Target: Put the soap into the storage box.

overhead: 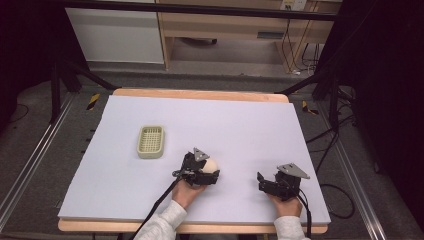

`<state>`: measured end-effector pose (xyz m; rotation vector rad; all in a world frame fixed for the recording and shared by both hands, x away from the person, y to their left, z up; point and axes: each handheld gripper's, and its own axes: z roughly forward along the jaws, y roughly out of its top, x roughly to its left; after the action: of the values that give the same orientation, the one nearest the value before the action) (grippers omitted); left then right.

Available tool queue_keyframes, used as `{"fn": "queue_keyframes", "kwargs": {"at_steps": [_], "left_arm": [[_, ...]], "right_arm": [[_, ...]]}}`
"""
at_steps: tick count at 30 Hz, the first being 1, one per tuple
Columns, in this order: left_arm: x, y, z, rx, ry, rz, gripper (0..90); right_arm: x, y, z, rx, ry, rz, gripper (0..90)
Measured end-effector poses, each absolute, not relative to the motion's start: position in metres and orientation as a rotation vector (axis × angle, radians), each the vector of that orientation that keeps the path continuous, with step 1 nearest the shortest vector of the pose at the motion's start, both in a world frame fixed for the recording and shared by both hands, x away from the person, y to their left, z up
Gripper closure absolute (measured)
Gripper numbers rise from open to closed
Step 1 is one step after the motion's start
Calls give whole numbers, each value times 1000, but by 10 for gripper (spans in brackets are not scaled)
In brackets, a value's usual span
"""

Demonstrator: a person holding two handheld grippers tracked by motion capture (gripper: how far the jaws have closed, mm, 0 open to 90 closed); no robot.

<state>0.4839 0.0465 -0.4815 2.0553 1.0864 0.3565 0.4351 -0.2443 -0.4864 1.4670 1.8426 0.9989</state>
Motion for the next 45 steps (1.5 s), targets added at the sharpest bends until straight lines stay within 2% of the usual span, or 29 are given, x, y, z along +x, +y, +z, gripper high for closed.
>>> {"fn": "queue_keyframes", "kwargs": {"at_steps": [24,45], "left_arm": [[478,59,-467,2061,1060,358,235],[481,97,-446,2064,1073,392,235]], "right_arm": [[435,-244,-486,1466,1842,999,84],[435,-244,-487,1467,1844,995,84]]}}
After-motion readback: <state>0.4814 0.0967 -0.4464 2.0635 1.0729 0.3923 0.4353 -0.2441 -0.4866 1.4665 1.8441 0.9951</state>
